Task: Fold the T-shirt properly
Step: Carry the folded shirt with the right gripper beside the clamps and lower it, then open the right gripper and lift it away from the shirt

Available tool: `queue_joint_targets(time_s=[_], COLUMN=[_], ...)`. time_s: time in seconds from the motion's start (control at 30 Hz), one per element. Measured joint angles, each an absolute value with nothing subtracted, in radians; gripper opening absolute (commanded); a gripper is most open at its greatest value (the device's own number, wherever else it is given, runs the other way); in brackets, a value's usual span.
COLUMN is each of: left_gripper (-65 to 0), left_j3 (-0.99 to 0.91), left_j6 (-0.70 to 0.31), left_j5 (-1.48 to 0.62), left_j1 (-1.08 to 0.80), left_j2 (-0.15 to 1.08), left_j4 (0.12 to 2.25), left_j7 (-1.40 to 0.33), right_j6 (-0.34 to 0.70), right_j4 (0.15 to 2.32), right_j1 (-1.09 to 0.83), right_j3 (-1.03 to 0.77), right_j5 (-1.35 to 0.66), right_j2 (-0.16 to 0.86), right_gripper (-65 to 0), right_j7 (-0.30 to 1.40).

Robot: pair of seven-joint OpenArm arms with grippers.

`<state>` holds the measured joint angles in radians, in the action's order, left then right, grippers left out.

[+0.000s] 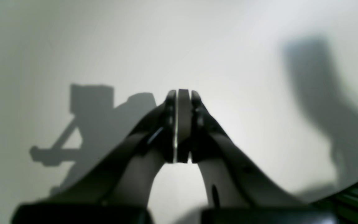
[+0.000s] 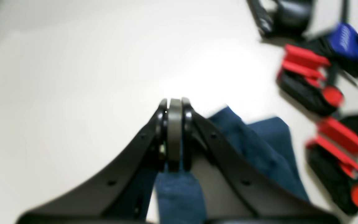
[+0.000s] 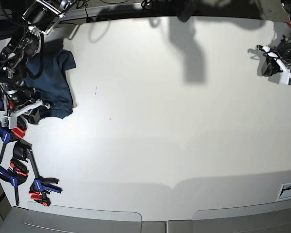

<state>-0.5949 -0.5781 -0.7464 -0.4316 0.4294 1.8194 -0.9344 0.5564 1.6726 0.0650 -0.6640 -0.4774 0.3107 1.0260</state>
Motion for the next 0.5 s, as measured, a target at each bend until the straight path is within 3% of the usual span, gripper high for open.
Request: queue_joint_targets(time_s=[0.27,0.5], left_gripper=[-65.0,-65.0], left_j3=[-0.595,-0.595], left_j6=[-0.641,-0.686], left_j5=[-0.9,-1.003], left_j1=[-0.438,-0.561], left_j2=[0.409,0.396], left_j4=[1.819,1.822], left_j7=[-1.03,-1.074], right_j6=[0.686,0.692], right_j4=[1.735,1.857], right_j1=[-0.046,-0.204], right_j3=[-0.663,-0.662], right_j5=[-0.822,-1.211], right_j2=[0.308,0.294], right_gripper=[-65.0,-65.0], right_j7=[1.186,1.404])
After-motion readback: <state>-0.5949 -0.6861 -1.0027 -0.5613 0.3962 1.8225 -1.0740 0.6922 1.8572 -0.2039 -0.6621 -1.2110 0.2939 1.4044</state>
